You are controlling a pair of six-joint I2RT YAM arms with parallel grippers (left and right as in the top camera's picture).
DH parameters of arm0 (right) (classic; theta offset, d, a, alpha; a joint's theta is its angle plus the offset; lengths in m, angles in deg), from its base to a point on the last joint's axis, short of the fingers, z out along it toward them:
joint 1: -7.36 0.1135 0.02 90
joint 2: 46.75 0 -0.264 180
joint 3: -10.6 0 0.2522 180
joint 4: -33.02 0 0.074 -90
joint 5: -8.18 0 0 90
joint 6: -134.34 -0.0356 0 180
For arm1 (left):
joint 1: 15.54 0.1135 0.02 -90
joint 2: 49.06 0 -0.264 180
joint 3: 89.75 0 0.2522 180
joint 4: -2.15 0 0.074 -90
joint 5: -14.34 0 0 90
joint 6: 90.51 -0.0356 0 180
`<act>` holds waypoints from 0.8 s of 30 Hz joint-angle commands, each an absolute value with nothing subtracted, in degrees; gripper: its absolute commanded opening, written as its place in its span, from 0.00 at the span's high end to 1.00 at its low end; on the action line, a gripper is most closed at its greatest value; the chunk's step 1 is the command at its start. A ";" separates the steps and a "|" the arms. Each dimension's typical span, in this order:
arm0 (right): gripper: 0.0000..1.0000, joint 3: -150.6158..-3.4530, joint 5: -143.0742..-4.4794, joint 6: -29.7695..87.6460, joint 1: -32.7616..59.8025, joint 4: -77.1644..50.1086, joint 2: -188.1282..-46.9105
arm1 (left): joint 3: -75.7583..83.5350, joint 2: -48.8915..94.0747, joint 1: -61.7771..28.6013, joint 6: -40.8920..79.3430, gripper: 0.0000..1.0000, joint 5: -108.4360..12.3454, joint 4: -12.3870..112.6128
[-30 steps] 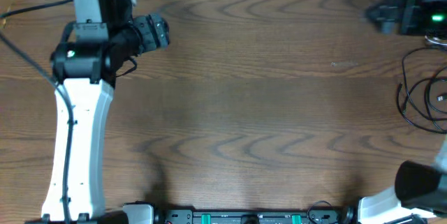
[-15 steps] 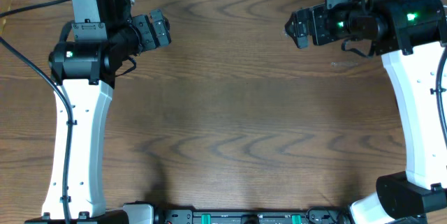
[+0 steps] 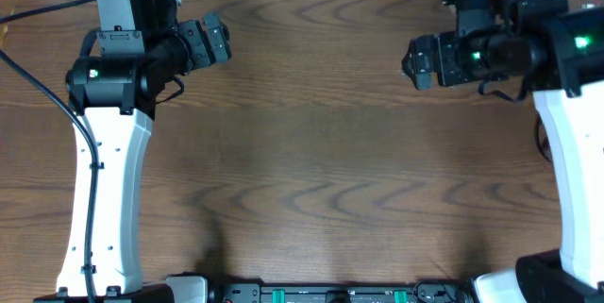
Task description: Untangle cables
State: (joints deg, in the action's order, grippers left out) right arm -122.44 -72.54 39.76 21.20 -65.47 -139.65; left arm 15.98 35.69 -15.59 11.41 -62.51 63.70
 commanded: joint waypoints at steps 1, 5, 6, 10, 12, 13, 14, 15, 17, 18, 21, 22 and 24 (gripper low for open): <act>0.01 -122.94 -77.33 39.69 21.29 -65.54 -132.50 | 16.28 35.94 -15.44 10.67 0.00 -63.30 63.81; 0.01 -116.69 -82.77 41.33 20.74 -61.12 -124.26 | 16.28 35.94 -15.44 10.67 0.00 -63.30 63.81; 0.01 -113.09 -82.73 41.86 20.11 -58.37 -121.60 | 16.28 35.94 -15.44 10.67 0.00 -63.30 63.81; 0.01 -95.67 -81.37 41.86 16.33 -46.35 -110.12 | 16.28 35.94 -15.44 10.67 0.00 -63.30 63.81; 0.01 -87.49 -80.74 41.86 14.67 -40.53 -104.85 | 16.28 35.94 -15.44 10.67 0.00 -63.30 63.81; 0.01 -80.85 -80.56 41.83 13.53 -35.70 -100.29 | 16.28 35.94 -15.44 10.67 0.00 -63.30 63.81; 0.01 -77.68 -80.26 41.86 13.05 -33.14 -98.06 | 16.28 35.94 -15.44 10.67 0.00 -63.30 63.81; 0.01 -72.63 -79.82 41.83 12.31 -29.54 -94.43 | 16.28 35.94 -15.44 10.67 0.00 -63.30 63.81; 0.01 -63.65 -78.57 41.83 10.89 -22.89 -87.65 | 16.28 35.94 -15.44 10.67 0.00 -63.30 63.81; 0.01 -61.61 -78.36 41.83 10.52 -21.30 -86.12 | 16.28 35.94 -15.44 10.67 0.00 -63.30 63.81; 0.01 -49.77 -77.59 41.83 8.68 -12.73 -77.05 | 16.28 35.94 -15.44 10.67 0.00 -63.30 63.81; 0.01 -45.18 -77.59 41.86 8.22 -9.52 -73.58 | 16.28 35.94 -15.44 10.67 0.00 -63.30 63.81; 0.01 -39.56 -77.59 41.86 7.70 -6.13 -69.29 | 16.28 35.94 -15.44 10.67 0.00 -63.30 63.81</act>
